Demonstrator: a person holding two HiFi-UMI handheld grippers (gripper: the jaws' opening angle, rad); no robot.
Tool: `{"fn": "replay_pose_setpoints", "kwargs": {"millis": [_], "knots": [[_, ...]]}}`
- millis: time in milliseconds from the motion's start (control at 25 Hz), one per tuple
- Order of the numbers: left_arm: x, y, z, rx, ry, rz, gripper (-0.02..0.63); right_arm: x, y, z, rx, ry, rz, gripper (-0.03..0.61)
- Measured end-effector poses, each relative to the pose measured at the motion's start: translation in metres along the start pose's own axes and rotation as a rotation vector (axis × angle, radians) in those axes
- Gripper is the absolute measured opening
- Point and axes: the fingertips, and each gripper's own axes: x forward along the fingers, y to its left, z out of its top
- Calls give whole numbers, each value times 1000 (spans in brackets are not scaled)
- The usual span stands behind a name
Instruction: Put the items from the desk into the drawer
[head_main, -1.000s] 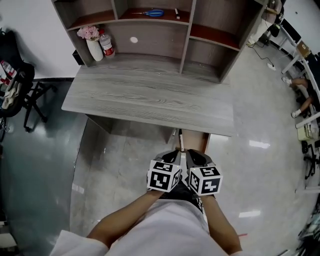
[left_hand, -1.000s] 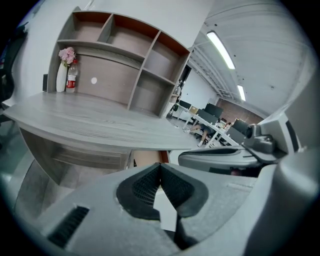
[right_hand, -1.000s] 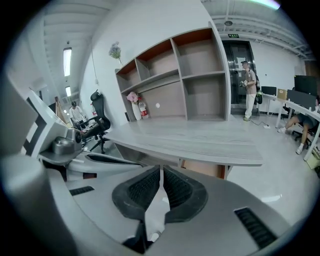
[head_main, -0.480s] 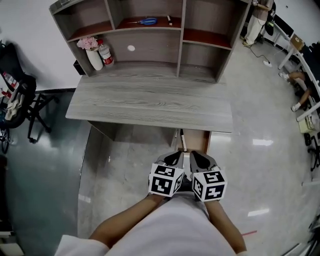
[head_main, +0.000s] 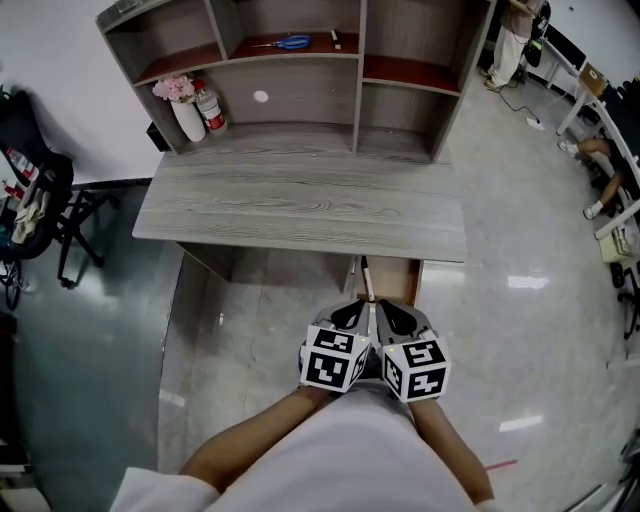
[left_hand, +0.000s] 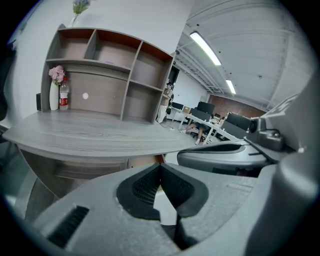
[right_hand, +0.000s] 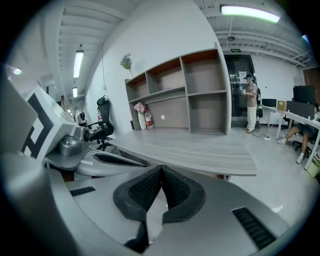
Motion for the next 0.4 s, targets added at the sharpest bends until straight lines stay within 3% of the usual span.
{"fn": "replay_pose_setpoints", "kwargs": {"millis": [400], "knots": [[1,4,2,34,-7,11,3,6,0,2,-4,5,2,2]]}}
